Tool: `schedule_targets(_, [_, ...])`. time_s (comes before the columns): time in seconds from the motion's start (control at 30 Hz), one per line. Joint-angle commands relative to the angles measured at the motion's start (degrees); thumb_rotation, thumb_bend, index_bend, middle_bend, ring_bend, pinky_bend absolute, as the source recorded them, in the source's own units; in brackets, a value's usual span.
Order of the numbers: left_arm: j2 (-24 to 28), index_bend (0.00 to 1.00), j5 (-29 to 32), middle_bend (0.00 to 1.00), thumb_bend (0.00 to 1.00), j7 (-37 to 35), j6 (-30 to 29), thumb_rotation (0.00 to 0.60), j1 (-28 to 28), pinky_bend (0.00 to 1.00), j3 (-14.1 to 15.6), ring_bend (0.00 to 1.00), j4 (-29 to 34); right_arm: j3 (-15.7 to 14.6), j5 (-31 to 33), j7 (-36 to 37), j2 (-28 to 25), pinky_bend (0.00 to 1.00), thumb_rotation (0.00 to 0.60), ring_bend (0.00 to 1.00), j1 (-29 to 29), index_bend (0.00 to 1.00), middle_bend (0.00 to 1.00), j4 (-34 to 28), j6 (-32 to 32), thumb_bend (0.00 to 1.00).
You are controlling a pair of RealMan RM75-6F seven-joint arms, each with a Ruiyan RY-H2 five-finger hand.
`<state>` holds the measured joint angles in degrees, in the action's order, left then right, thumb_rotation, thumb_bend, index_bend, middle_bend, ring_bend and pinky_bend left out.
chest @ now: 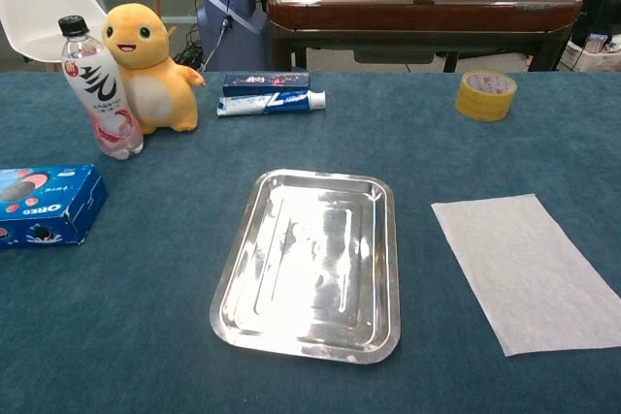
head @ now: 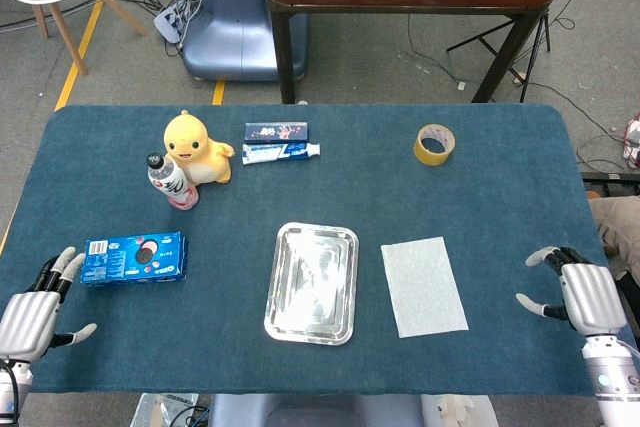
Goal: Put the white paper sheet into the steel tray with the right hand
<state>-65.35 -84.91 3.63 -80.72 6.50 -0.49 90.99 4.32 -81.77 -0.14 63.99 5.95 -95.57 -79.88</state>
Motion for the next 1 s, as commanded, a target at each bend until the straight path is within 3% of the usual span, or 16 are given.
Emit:
schedule_targets(0.03, [-0.11,0.00,0.03,0.00,0.07,0.26,0.10,0.600,0.05,0.41,0.05,0.02,-0.07,0.10,0.21,0.16,0.04,0.48,0.600,0.32,0.05,0.45,0.41,0.13,0.08,0.00])
schedule_targets(0.2, [0.00,0.00,0.27,0.00,0.07,0.10,0.02,0.600,-0.03,0.41,-0.05,0.02,-0.09,0.07,0.17,-0.18,0.22,0.48,0.600,0.32,0.20,0.45,0.41,0.36,0.19,0.00])
schedule_targets(0.33, [0.27,0.00,0.36,0.00,0.07,-0.01,-0.40,0.600,-0.27,0.41,-0.12,0.02,0.12,0.00,-0.48,-0.42,0.64,0.57,0.600,0.33,0.46,0.45,0.41,0.60,0.13,0.00])
schedule_targets(0.47, [0.41,0.00,0.51,0.00,0.07,-0.06,-0.58,0.600,-0.46,0.41,-0.11,0.02,0.31,-0.03,-0.98,-0.97,1.65,0.68,0.600,0.46,0.64,0.45,0.43,1.25,-0.18,0.00])
schedule_targets(0.53, [0.49,0.00,0.50,0.00,0.07,-0.03,-0.54,0.600,-0.49,0.41,-0.05,0.02,0.32,-0.01,-1.67,-1.39,2.15,0.73,0.600,0.53,0.74,0.45,0.49,1.49,-0.70,0.00])
schedule_targets(0.77, [0.81,0.00,0.70,0.00,0.07,-0.30,-0.84,0.600,-0.77,0.41,-0.12,0.02,0.47,-0.62,-4.52,-2.52,4.43,0.99,0.600,0.93,1.63,0.45,0.93,2.41,-1.07,0.00])
schedule_targets(0.83, [0.92,0.00,0.74,0.00,0.07,-0.36,-0.97,0.600,-0.86,0.41,-0.15,0.02,0.58,-0.93,-5.55,-3.42,5.05,1.00,0.600,0.99,2.35,0.45,0.99,2.54,-0.39,0.00])
schedule_targets(1.0, [1.14,0.00,0.57,0.00,0.07,-1.06,-1.39,0.600,-1.00,0.41,-0.28,0.02,0.61,-1.51,-7.68,-6.04,6.83,1.00,0.600,1.00,4.03,0.45,1.00,1.94,1.09,0.00])
